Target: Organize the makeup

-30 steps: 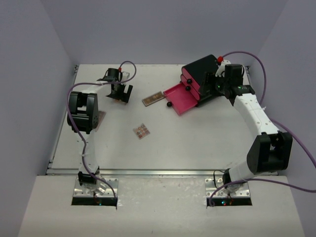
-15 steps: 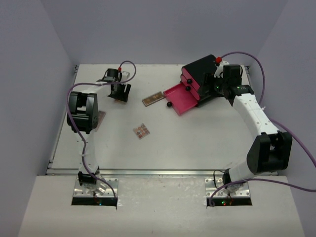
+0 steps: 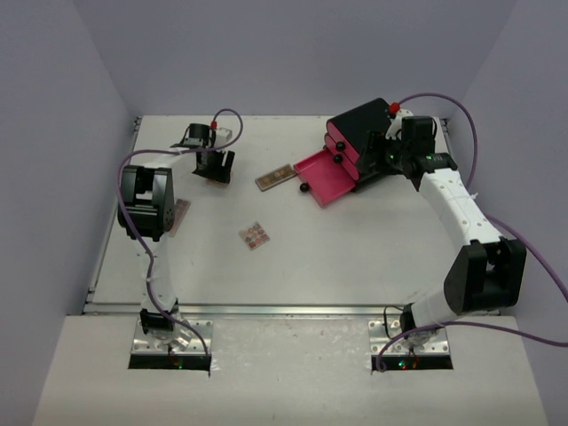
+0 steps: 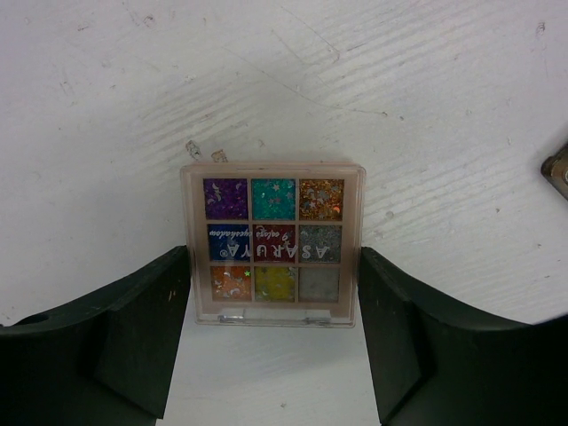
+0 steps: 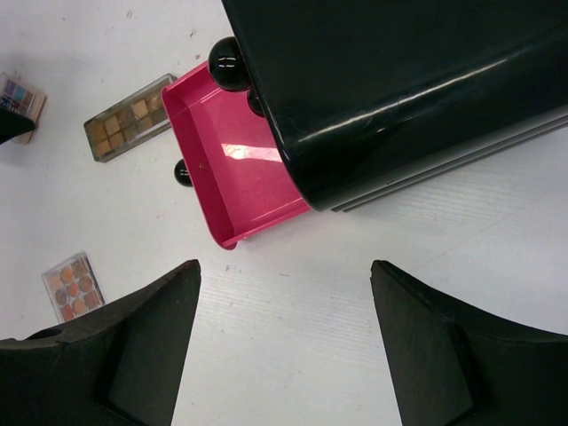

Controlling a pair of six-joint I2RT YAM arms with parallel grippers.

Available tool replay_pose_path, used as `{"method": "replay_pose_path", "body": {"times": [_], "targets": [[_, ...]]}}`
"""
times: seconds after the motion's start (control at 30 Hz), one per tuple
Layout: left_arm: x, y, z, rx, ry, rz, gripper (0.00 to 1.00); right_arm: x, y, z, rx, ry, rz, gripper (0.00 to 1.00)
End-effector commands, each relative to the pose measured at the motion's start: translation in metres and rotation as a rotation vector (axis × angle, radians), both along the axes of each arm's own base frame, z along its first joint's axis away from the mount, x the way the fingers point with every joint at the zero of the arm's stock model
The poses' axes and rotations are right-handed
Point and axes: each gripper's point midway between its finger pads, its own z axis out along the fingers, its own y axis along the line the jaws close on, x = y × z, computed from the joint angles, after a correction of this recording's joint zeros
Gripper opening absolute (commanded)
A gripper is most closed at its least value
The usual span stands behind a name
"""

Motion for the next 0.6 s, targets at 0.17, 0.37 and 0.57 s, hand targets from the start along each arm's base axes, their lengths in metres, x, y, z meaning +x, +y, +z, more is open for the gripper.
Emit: {"method": "replay_pose_path", "body": {"times": [0.17,0.37,0.57], "targets": [[0.006,-0.003,0.037,-0.032,-0.085,-0.026,0.11,0.011,0.010,0.035,0.040,-0.095,0.018,0.78],[0.011,-0.009,0.065,-0.056,-0.142,-0.050,0.11,0.012,0.012,0.037,0.058,-0.094,0.018,0.78],[0.017,-0.033,0.109,-0.113,-0.212,-0.101,0.11,0.019,0.019,0.039,0.084,-0.087,0.044,0.79]]}}
